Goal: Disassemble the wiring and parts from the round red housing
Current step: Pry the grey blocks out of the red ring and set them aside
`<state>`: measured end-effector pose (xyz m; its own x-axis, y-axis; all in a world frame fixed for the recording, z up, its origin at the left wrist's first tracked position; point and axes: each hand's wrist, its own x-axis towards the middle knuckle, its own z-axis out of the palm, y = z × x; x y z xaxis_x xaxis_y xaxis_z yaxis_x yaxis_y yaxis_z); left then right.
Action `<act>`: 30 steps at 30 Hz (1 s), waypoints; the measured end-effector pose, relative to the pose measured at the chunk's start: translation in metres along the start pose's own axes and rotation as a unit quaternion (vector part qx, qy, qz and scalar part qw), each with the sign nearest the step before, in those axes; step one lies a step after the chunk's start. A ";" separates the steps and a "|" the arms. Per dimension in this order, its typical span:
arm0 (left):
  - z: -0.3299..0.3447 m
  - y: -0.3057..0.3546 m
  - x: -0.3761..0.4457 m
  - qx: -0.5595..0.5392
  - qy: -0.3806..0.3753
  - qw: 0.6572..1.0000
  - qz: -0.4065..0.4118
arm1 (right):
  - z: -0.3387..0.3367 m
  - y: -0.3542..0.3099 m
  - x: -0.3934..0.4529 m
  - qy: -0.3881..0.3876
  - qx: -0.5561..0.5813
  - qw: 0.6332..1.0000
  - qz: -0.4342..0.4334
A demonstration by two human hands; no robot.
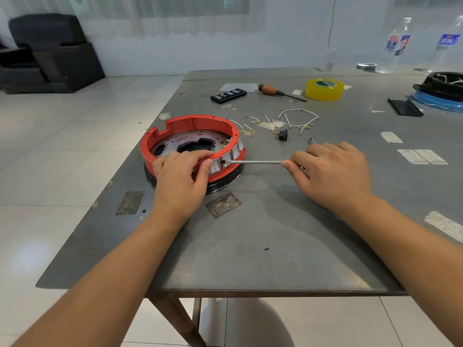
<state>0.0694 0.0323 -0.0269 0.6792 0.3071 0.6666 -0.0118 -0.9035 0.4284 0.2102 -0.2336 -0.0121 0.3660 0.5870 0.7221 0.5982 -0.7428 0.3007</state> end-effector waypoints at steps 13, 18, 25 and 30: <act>-0.001 0.002 0.001 -0.017 -0.010 1.000 0.012 | 0.007 -0.003 0.002 -0.052 0.049 0.997 -0.005; -0.001 -0.001 0.000 -0.015 -0.019 1.000 0.011 | 0.013 0.008 0.015 -0.071 0.072 0.995 -0.024; -0.001 -0.001 0.001 -0.033 -0.021 0.999 0.011 | 0.026 0.016 0.033 -0.113 0.112 0.987 -0.032; -0.001 -0.001 0.001 -0.027 -0.021 0.999 0.009 | 0.033 0.020 0.045 -0.142 0.137 0.979 -0.060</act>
<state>0.0690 0.0339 -0.0257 0.7087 0.2767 0.6490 -0.0640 -0.8909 0.4497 0.2619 -0.2110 0.0062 0.4412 0.7594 0.4782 0.8032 -0.5718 0.1671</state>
